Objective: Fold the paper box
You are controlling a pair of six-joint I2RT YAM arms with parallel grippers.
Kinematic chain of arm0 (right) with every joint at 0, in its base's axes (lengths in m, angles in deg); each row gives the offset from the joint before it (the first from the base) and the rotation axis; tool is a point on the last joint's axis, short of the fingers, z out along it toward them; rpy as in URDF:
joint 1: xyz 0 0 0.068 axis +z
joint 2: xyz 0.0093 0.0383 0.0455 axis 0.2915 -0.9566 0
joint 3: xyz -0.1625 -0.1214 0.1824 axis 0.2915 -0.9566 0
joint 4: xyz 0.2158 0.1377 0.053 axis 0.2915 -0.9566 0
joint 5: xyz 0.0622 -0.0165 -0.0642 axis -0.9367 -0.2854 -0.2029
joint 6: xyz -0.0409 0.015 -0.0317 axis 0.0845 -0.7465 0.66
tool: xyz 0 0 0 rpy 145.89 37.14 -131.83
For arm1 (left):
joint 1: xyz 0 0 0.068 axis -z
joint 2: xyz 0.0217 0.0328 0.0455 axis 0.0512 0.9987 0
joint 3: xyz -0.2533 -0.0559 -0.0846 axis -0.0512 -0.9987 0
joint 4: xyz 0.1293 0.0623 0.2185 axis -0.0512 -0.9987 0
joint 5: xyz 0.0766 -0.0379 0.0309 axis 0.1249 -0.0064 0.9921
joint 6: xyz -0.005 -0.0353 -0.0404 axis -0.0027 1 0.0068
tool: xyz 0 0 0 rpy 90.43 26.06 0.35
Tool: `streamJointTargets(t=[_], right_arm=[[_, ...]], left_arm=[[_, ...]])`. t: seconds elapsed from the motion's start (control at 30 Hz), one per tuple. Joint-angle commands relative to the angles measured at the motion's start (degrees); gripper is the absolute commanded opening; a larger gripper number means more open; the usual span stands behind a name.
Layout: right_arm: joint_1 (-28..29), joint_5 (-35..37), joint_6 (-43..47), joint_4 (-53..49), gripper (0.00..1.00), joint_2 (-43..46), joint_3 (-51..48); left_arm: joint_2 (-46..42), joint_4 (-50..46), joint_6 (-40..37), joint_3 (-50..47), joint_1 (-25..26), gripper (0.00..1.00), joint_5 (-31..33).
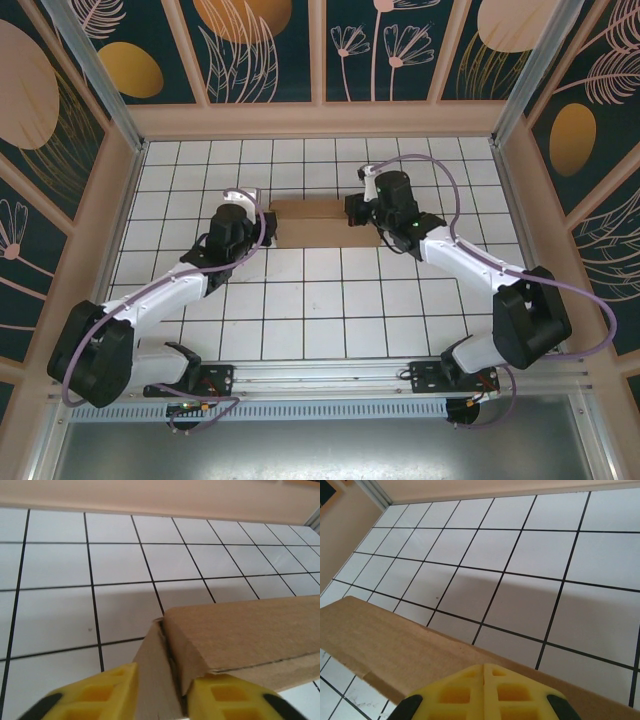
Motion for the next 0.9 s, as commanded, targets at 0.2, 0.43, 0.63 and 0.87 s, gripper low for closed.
streamJointTargets(t=[0.2,0.43,0.63,0.87], right_arm=[[0.98,5.39,-1.95,-0.26,0.07,-1.46,-4.09],[1.24,6.64,-4.76,1.53,0.09,-1.69,-4.08],[3.18,11.9,-7.91,2.92,0.1,-2.08,-4.52],[5.22,16.96,-10.04,3.64,0.13,-3.67,-5.12]], left_arm=[[-6.21,-12.5,0.71,0.23,0.36,0.4,-5.22],[-4.97,-12.76,1.61,-1.5,0.36,0.44,-4.38],[-4.77,-10.7,2.5,0.16,0.36,0.47,-14.05],[-7.86,-14.82,1.05,0.52,0.36,0.48,-15.45]])
